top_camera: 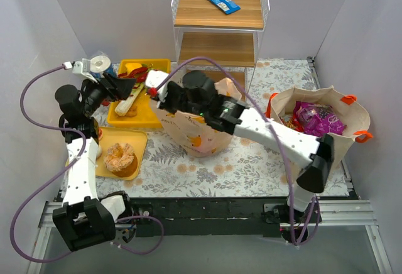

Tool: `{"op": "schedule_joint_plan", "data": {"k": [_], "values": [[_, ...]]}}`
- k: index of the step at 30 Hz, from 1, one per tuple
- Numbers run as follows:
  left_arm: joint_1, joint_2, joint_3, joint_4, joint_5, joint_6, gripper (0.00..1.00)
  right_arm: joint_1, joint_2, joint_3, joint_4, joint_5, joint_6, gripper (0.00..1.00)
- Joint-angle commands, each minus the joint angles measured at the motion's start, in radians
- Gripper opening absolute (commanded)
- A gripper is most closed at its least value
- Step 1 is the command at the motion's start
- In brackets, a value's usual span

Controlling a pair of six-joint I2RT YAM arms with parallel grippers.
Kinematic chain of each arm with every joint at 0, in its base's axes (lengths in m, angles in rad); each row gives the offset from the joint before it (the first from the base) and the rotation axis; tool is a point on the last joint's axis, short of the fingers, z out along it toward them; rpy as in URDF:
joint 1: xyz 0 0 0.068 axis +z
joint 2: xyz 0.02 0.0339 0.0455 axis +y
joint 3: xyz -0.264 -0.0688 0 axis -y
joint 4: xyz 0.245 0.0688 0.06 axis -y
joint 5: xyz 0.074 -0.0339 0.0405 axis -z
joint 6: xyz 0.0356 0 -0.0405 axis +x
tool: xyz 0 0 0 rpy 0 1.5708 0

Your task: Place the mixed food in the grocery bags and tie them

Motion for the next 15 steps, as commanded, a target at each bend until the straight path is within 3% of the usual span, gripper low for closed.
{"op": "schedule_joint_plan", "data": {"k": [1, 8, 15], "values": [[-0.056, -0.056, -0.037, 0.309, 0.371, -0.109, 0.98, -0.041, -0.206, -0.032, -0.107, -0.144, 0.133, 0.01], [-0.35, -0.053, 0.018, 0.345, 0.515, -0.128, 0.98, -0.123, -0.423, -0.201, -0.145, -0.26, 0.251, 0.01], [-0.48, -0.005, 0.063, 0.492, 0.564, -0.256, 0.98, -0.153, -0.47, -0.244, -0.176, -0.326, 0.304, 0.01]]}}
